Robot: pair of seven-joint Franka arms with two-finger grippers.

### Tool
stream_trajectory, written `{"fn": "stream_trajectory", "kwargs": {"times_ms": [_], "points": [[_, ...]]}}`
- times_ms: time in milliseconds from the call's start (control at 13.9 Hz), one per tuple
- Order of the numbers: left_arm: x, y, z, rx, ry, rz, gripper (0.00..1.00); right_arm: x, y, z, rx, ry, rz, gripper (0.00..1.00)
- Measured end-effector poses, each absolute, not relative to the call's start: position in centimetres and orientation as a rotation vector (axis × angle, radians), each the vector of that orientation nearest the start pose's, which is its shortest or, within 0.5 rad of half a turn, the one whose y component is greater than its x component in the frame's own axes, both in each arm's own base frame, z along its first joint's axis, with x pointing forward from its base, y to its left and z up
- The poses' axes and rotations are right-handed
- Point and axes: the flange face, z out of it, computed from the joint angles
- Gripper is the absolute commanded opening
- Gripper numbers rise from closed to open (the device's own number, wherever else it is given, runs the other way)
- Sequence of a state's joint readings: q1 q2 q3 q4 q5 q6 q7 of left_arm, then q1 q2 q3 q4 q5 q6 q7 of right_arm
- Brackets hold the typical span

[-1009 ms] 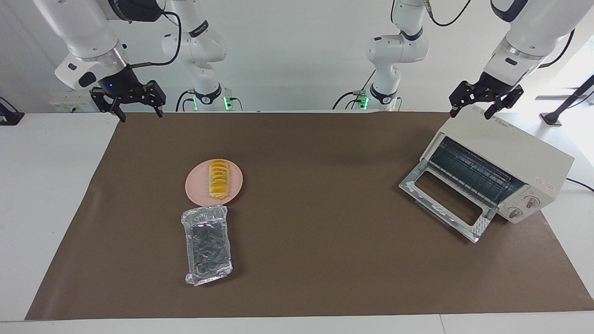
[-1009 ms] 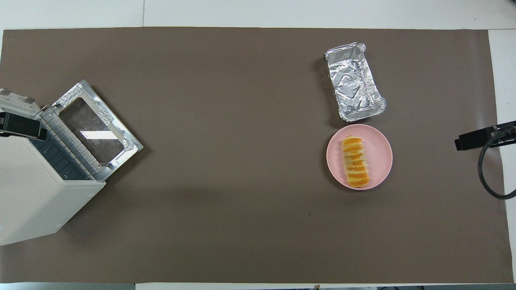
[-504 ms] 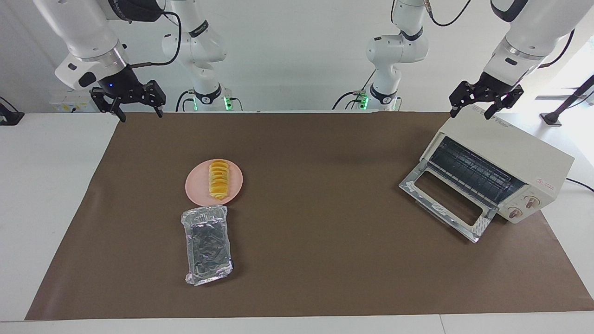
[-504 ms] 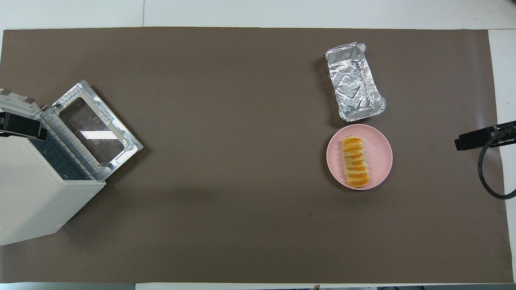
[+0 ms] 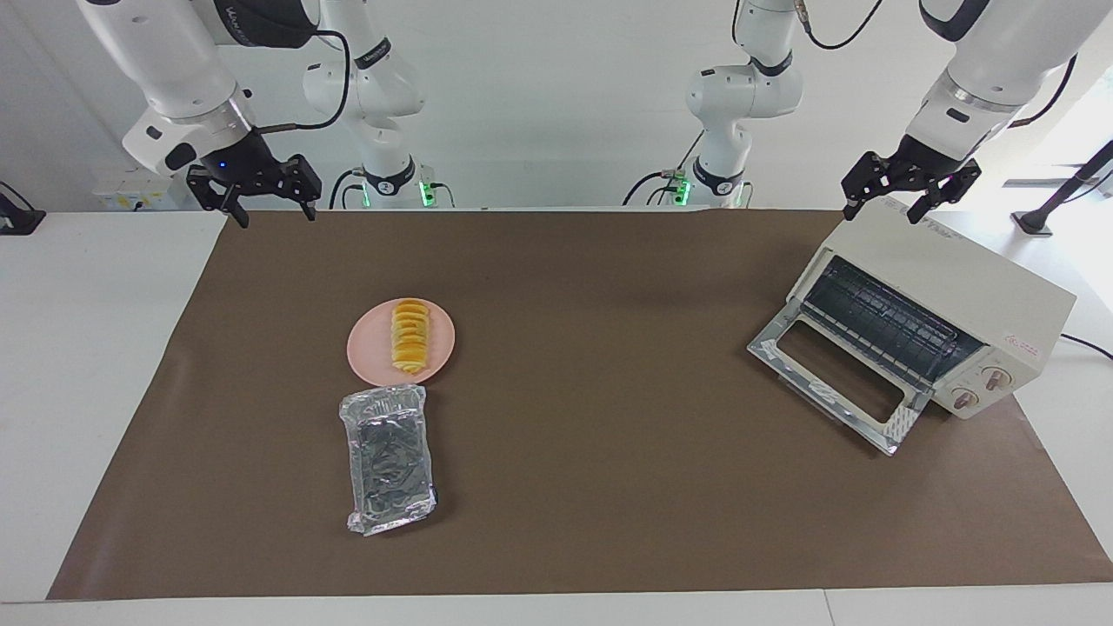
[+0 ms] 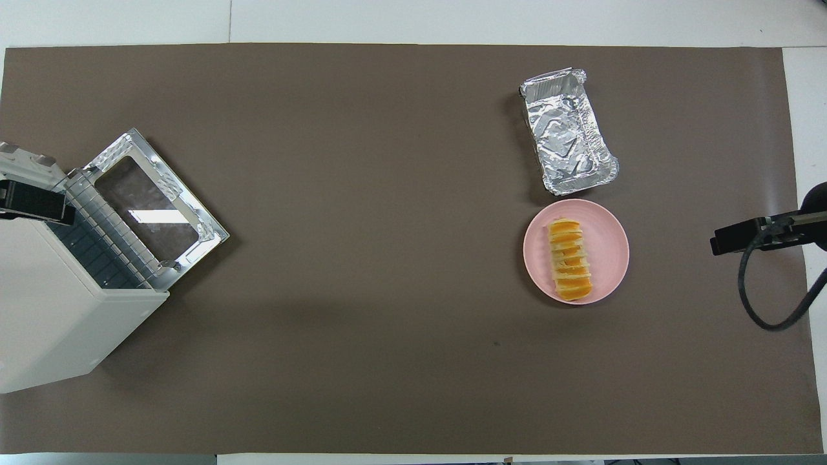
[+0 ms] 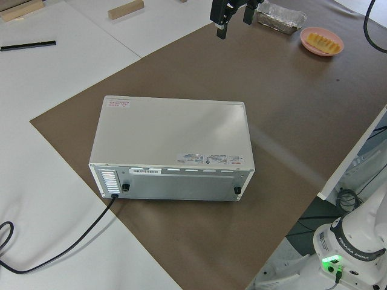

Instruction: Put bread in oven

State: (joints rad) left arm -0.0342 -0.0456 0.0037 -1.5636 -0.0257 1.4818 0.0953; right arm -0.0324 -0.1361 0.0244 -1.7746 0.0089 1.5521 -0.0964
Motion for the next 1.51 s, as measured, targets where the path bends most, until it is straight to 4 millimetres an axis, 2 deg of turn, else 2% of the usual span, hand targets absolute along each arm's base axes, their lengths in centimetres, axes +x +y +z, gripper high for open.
{"fn": "stream_trajectory", "kwargs": {"times_ms": [288, 648, 937, 1225, 1513], "points": [[53.1, -1.9, 64.5, -3.162, 0.202, 0.056, 1.00, 50.9, 3.0, 56.4, -3.131, -0.110, 0.087, 1.00], [53.1, -1.9, 64.5, -3.162, 0.202, 0.056, 1.00, 50.8, 7.5, 48.9, -3.134, -0.122, 0.065, 1.00], [53.1, -1.9, 64.5, -3.162, 0.202, 0.056, 1.00, 52.2, 9.1, 41.4, -3.127, -0.135, 0.007, 1.00], [53.1, -1.9, 64.5, -3.162, 0.202, 0.056, 1.00, 53.8, 10.4, 36.2, -3.117, -0.124, -0.061, 1.00], [53.1, -1.9, 64.5, -3.162, 0.202, 0.056, 1.00, 52.4, 11.1, 31.5, -3.116, -0.149, -0.050, 1.00]]}}
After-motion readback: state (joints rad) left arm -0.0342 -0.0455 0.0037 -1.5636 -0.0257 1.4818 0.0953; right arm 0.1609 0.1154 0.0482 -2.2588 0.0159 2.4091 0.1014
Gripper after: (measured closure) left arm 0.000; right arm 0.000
